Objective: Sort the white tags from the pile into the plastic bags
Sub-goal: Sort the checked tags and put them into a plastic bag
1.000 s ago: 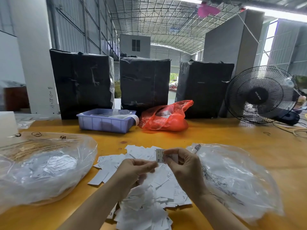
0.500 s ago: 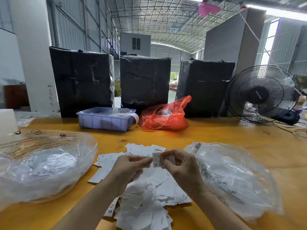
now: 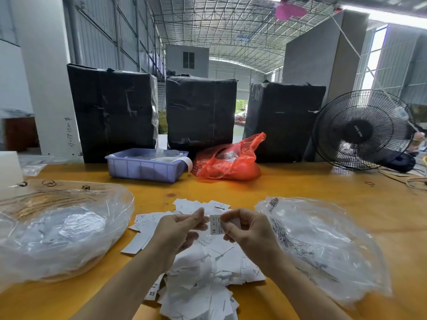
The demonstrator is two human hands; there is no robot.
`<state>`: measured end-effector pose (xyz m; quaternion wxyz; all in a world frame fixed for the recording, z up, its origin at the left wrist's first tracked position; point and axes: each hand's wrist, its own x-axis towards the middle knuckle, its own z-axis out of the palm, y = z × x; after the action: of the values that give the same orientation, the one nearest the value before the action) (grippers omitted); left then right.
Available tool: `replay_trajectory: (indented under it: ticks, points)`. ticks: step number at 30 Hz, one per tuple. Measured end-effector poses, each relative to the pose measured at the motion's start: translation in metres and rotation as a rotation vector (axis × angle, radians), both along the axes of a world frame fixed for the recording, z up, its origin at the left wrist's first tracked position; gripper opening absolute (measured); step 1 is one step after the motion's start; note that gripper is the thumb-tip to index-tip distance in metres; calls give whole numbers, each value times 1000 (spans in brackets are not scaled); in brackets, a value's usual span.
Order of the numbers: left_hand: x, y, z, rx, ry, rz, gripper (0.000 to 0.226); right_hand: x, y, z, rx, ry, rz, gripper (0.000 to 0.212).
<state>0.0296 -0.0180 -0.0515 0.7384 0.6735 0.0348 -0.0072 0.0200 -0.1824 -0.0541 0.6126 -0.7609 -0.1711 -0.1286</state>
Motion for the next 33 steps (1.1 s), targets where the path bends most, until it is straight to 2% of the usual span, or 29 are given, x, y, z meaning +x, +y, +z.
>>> replay_trajectory:
  ticks: [5, 9, 14, 18, 22, 28, 33]
  points:
    - [-2, -2, 1, 56, -16, -14, 34, 0, 1, -1, -15, 41, 70, 14]
    - [-5, -5, 3, 93, -19, -63, 32, 2, -1, -1, 10, 72, 56, 36]
    - [-5, -4, 3, 74, -22, -68, 31, 4, -3, -3, -86, 90, 32, 23]
    - [-7, -8, 2, 58, -8, -101, 26, 5, -3, -3, -44, 71, 9, 28]
    - [-6, -5, 4, 59, -33, -61, 29, 3, -3, -1, -93, 93, 42, 27]
    - [-9, -5, 4, 58, 11, -117, 37, 1, -1, 0, 63, 89, 48, 31]
    - [-9, -4, 7, 14, 4, -94, 29, 3, -5, 0, 111, 98, 38, 26]
